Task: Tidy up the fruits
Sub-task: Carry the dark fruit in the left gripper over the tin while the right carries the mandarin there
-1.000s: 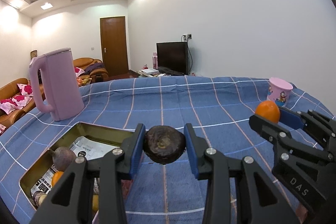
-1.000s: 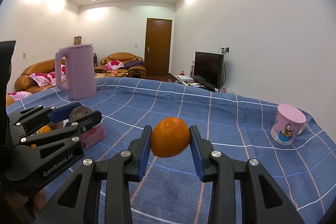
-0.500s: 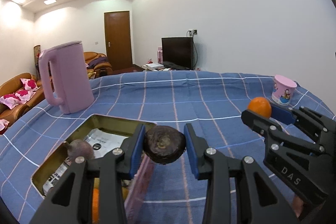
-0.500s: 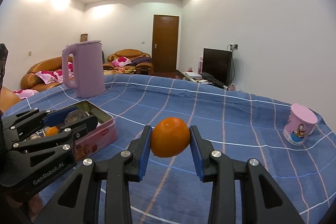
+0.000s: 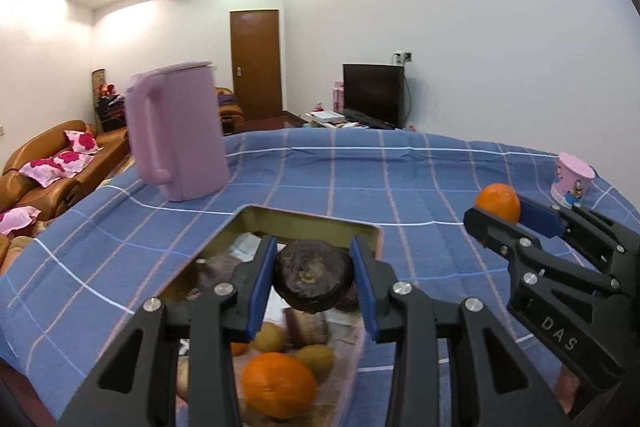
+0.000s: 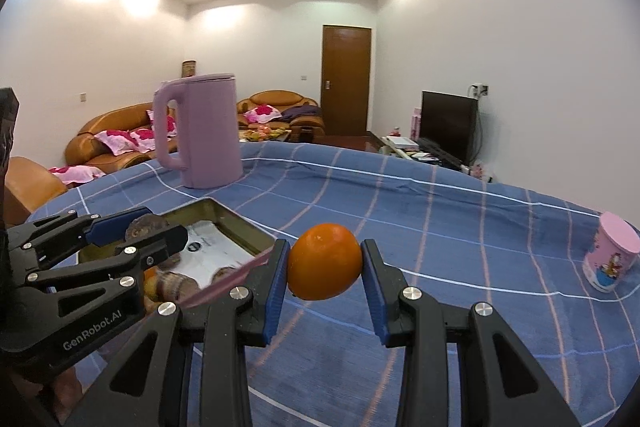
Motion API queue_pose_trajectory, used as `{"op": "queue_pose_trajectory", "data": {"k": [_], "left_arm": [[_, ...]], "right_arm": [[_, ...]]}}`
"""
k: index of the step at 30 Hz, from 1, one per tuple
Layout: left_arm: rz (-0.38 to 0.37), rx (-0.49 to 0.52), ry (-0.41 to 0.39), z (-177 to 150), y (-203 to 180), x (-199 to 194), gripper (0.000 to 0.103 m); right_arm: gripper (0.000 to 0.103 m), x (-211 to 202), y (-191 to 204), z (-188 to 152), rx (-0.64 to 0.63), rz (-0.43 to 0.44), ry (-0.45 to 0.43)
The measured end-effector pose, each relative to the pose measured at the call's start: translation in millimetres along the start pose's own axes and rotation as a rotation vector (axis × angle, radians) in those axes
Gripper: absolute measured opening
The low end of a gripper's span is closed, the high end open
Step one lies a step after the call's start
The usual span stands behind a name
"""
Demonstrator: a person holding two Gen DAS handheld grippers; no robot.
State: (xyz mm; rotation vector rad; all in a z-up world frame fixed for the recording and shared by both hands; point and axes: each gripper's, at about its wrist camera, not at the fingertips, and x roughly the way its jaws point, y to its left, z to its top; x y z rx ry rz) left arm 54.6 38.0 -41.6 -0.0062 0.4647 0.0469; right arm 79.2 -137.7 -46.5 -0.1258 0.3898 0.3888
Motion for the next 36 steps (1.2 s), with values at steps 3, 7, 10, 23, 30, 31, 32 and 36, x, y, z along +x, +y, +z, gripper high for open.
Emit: {"op": "queue_pose_trajectory", "data": {"k": [3,7,10,23,30,31,32,36], "left_arm": [[0.026,-0.012,0.005,0.8,11.8,-0.7,0.04],[0.054,-0.026,0.011,0.5,26.8,-1.1,0.039],[0.069,-0.032,0.015,0.1,35.3,-1.4,0.04],[0.162,-0.054,0.046,-4.7,73.8,0.3,0.039],[0.187,-0.062,0.082,-8.8,88.3,7.3,0.039],[0.187,-0.063,0.088,-9.6,89.6,8.1,0.039],[0.187,-0.064,0.092,-10.2,89.9,8.3,0.039],[0.187,-0.066,0.107,-12.5,92.8,11.6,0.039]], "right_arm": [[0.038,5.1,9.8,3.5,-0.007,0.022,-0.001],[0.038,10.7,20.9,5.9,-0.013,0.044,0.0],[0.038,14.2,27.1,7.1,-0.017,0.06,0.002],[0.038,29.3,51.0,14.1,-0.037,0.118,0.011],[0.038,41.5,71.0,16.9,-0.05,0.162,0.034],[0.038,43.3,73.6,16.8,-0.054,0.166,0.039],[0.038,45.7,76.9,17.0,-0.058,0.17,0.045],[0.038,55.9,85.5,16.5,-0.062,0.189,0.071]]}}
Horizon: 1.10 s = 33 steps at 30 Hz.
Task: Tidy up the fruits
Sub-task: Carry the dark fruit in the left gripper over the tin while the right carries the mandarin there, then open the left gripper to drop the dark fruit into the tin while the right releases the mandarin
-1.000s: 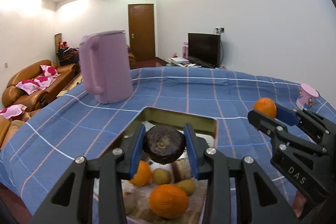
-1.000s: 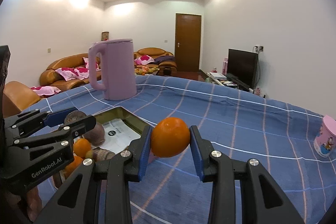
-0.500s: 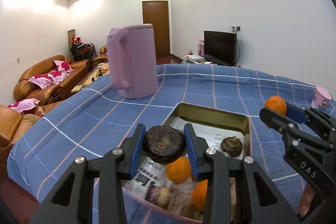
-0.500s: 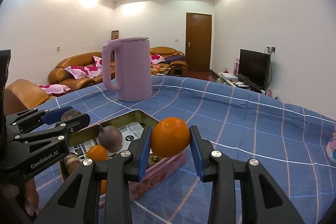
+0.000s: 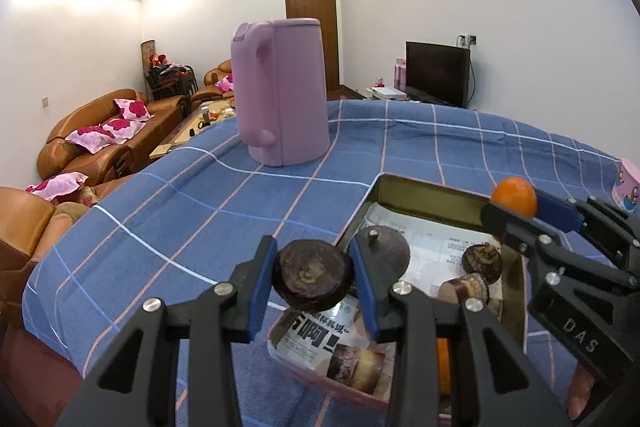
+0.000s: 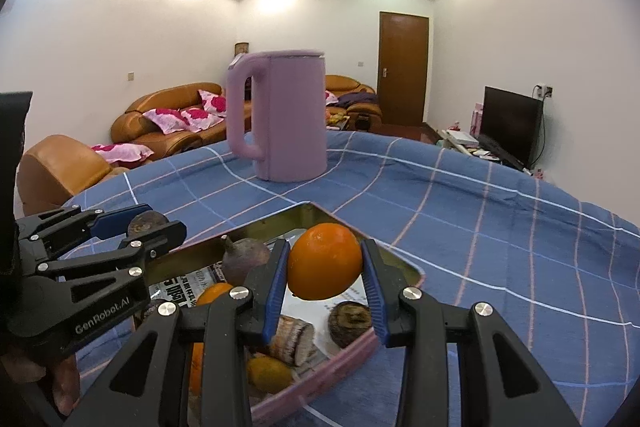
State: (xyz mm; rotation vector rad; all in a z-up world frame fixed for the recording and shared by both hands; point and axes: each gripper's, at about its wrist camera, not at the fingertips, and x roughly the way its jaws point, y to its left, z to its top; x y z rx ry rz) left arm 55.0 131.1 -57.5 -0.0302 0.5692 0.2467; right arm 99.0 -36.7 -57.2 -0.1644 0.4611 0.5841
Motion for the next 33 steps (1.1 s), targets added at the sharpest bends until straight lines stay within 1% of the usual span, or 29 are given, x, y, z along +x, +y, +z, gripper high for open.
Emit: {"op": "queue_pose_trajectory", "data": {"k": [7,10,13,16,17,18,21,23,25,26,27,29,32,33], "left_arm": [[-0.007,-0.01,0.031,-4.1,5.5,7.8,0.04],[-0.009,-0.013,0.04,-5.5,6.3,10.3,0.039],[-0.011,-0.009,0.042,-7.2,6.0,11.5,0.04],[-0.01,0.0,0.052,-8.2,5.2,13.0,0.041],[-0.016,0.0,0.061,-8.8,4.6,14.6,0.042],[-0.022,0.002,0.069,-9.2,3.8,15.7,0.045],[-0.018,0.012,0.073,-11.8,1.2,15.9,0.046],[-0.031,0.005,0.078,-12.0,2.2,15.5,0.047],[-0.035,0.003,0.073,-11.8,2.8,13.3,0.05],[-0.033,0.003,0.07,-11.8,3.1,11.9,0.055],[-0.034,0.001,0.066,-11.7,3.5,10.2,0.061],[-0.041,-0.008,0.045,-10.7,4.3,3.7,0.067],[-0.049,-0.019,0.011,-7.7,4.2,-5.3,0.067],[-0.056,-0.028,-0.003,-6.1,4.0,-9.3,0.07]], "right_arm": [[0.038,16.2,7.9,0.2,0.007,0.03,0.044],[0.038,24.0,11.4,-1.1,0.006,0.043,0.076],[0.038,31.8,12.9,-3.2,0.007,0.045,0.117],[0.038,39.1,10.9,-4.8,0.024,0.071,0.159],[0.038,42.0,11.6,-5.6,0.026,0.081,0.179],[0.038,45.3,13.1,-7.1,0.022,0.087,0.203],[0.041,48.9,16.5,-9.9,0.01,0.083,0.239],[0.043,47.6,15.1,-10.9,0.011,0.08,0.241],[0.049,45.5,12.2,-11.6,0.021,0.073,0.238],[0.052,44.2,10.4,-11.8,0.026,0.071,0.235],[0.052,40.5,8.3,-12.1,0.034,0.069,0.225],[0.053,33.4,5.7,-11.9,0.039,0.06,0.197],[0.055,16.5,2.0,-11.0,0.046,0.015,0.141],[0.056,9.3,0.3,-10.8,0.051,-0.003,0.117]]}}
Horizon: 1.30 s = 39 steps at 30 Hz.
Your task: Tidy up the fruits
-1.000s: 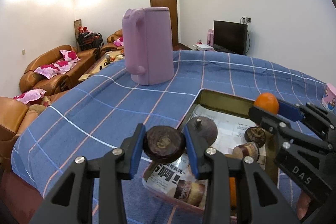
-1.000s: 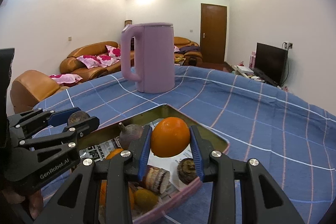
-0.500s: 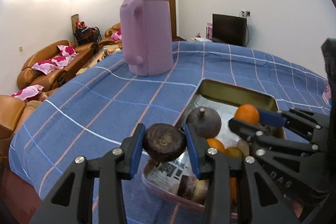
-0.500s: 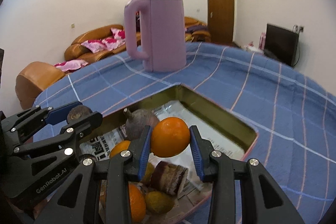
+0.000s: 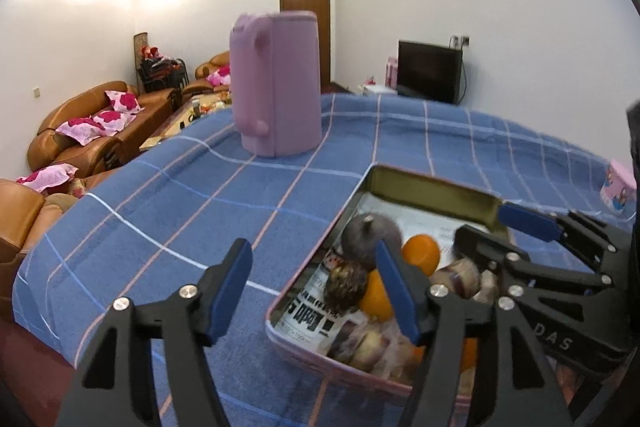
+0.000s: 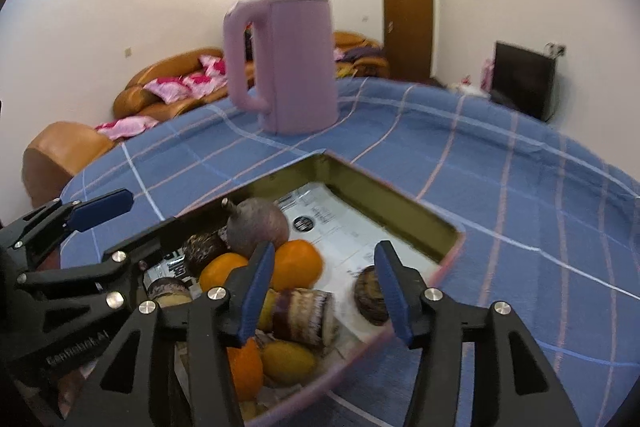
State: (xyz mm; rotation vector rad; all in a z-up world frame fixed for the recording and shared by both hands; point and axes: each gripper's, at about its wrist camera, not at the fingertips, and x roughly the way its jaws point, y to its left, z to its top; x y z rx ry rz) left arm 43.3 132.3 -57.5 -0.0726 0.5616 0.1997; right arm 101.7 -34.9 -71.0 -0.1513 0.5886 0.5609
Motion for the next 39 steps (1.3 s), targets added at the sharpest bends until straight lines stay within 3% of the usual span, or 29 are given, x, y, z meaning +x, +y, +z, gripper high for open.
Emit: {"op": "queue_pose_trajectory", "data": {"k": [5,12,39], "left_arm": [[-0.011,-0.018,-0.05,4.1,-1.3,-14.0,0.071],[-0.021,-0.027,-0.085,6.8,-6.1,-25.6,0.075],[-0.024,-0.007,-0.093,4.5,-18.6,-34.0,0.079]], "right_arm": [[0.062,-34.5,-6.8,-1.5,0.013,-0.105,-0.117],[0.063,-68.5,-13.3,-3.0,0.022,-0.154,-0.197],[0.068,-102.9,-25.9,-13.1,0.057,-0.179,-0.243]]}}
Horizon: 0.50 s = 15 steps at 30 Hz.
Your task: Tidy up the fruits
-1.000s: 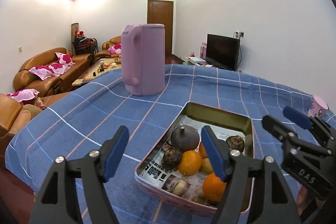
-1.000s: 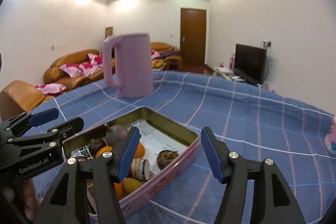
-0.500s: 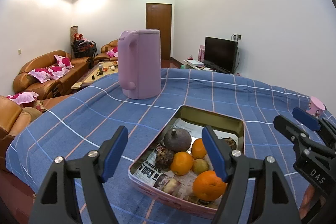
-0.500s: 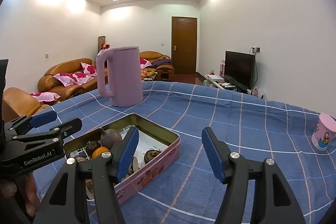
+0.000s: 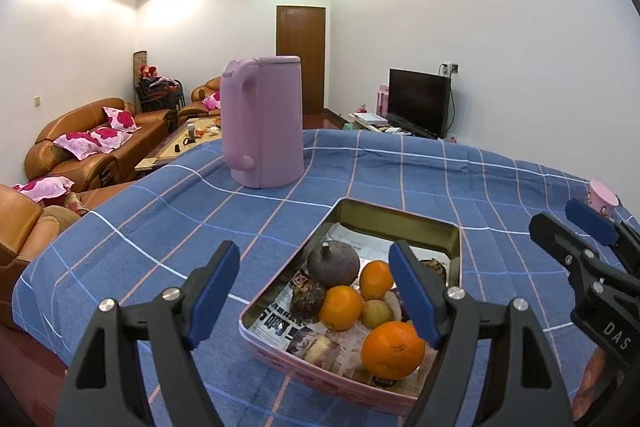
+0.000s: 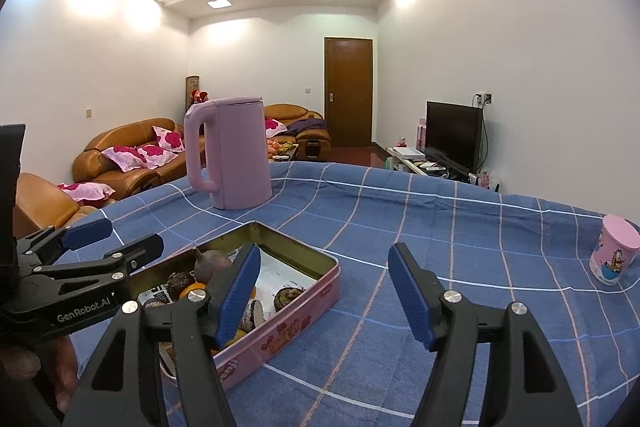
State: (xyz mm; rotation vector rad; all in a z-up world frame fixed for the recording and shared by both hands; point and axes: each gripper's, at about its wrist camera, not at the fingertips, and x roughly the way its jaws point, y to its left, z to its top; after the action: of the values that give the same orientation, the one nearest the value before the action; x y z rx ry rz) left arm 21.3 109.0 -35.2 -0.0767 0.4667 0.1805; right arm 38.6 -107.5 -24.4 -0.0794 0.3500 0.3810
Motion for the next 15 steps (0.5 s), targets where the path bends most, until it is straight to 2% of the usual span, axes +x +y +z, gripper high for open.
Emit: {"op": "queue_pose_trajectory", "data": {"k": [15], "left_arm": [[-0.002,0.004,-0.007,-2.7,-2.7,-3.6,0.079]], "right_arm": [[0.069,-5.0,-3.9,-0.5,0.01,-0.002,-0.01]]}}
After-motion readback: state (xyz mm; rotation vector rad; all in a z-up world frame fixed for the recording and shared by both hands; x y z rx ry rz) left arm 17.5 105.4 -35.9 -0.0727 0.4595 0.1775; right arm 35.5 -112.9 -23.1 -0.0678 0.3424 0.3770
